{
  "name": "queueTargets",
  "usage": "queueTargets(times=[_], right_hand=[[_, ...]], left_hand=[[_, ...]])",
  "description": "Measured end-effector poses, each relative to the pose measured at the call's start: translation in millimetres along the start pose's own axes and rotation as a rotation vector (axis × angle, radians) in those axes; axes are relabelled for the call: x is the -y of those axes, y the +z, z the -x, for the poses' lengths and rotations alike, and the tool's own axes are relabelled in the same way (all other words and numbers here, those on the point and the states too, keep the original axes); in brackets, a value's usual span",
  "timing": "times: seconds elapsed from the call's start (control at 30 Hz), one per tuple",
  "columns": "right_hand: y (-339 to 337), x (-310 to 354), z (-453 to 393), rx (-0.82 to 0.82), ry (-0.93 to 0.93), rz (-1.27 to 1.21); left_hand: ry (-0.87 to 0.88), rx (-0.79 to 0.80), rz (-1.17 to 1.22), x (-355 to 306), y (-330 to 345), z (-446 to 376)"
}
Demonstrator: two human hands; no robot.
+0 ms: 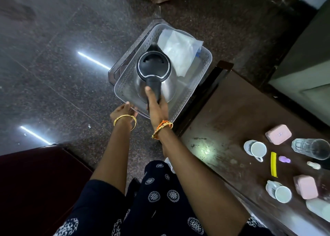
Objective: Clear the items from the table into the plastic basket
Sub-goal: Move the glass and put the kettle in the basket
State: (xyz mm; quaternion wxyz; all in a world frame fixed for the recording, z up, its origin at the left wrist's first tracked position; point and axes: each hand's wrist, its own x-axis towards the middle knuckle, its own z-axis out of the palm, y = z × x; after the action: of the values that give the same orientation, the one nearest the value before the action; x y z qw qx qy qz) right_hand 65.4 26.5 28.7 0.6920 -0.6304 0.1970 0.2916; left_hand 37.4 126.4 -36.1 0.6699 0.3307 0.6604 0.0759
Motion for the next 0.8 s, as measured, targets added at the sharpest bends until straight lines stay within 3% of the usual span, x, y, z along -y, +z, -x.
queueTargets(times=[0.13,0.23,0.37,0.57,0.73,0.8], right_hand=[[-23,15,-6,-0.262,-0.1,0.132],[-40,32,-12,-0.337,-0.168,0.142],[-64,42,-8,-0.273,-0.174,0.027],[-81,67,23,-0.155,-0.335,-0.032],[-113,80,50,-0.159,-0.412,0.076],[-131,80,60,-0.178,-0.419,0.105]], left_hand=[[0.067,-0.044,-0.004,0,3,-5],[0.132,-0.062,-0.001,-2,6,-7],[0.193,-0.05,-0.049,-14,12,-18],[0.228,-0.037,-0.171,-25,17,-19],[0.456,-0.365,-0.57,-21,22,11],[0.605,-0.326,-0.549,-6,30,41]])
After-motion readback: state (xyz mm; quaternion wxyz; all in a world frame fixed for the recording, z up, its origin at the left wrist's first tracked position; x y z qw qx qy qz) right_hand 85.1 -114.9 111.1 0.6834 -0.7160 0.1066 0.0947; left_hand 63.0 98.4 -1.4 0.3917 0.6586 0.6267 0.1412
